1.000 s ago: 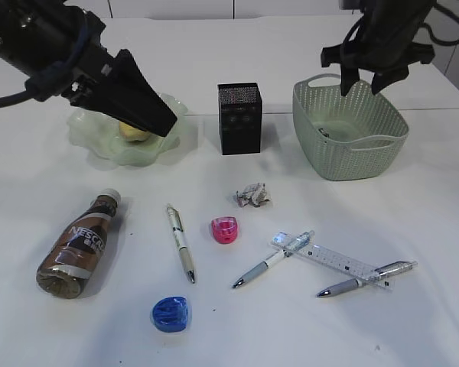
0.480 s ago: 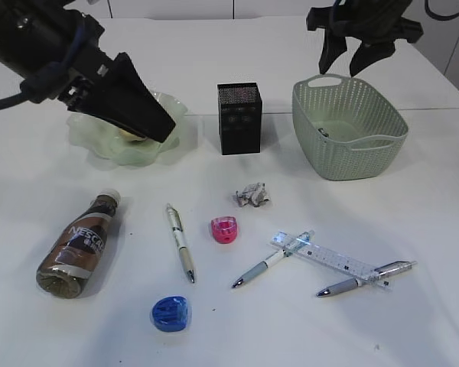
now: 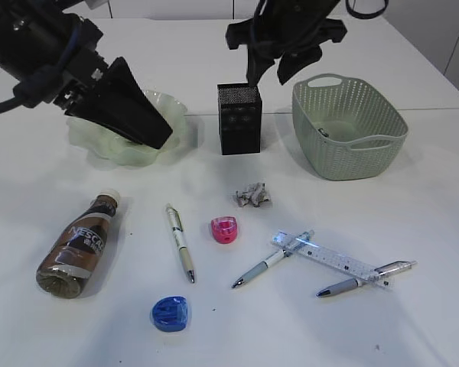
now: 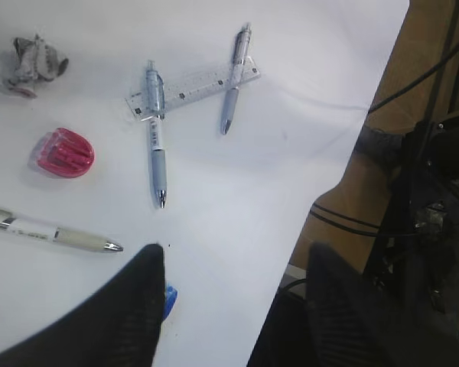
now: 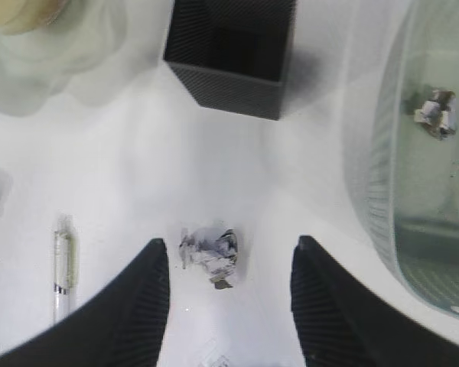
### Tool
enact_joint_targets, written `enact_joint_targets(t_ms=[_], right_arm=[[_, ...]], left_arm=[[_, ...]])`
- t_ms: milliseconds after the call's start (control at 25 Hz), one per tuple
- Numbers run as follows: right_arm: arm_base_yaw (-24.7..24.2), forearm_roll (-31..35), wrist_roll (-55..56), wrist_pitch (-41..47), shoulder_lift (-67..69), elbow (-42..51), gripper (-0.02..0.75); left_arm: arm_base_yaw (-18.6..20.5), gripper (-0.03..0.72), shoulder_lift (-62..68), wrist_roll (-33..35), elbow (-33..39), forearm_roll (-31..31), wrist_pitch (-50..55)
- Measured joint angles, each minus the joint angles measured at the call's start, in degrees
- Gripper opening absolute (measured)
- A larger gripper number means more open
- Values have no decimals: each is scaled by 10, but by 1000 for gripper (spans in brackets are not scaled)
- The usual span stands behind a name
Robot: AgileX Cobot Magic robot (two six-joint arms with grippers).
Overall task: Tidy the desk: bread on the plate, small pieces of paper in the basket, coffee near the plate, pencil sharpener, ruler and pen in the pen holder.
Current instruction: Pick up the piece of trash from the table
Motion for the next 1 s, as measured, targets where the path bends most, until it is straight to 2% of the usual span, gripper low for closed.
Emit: enact_joint_targets(t_ms=[280,600,1000], right_arm=[[32,-6,-2,0,0,36,407],[33,-21,-5,0,0,106,407],[33,-1,-5,-1,24,107,407]], left_arm=[[0,415,-4,-10,-36,22,3],[0,415,-16,-120,-88,166,8],[0,416,-23,-224,-88,260,16]])
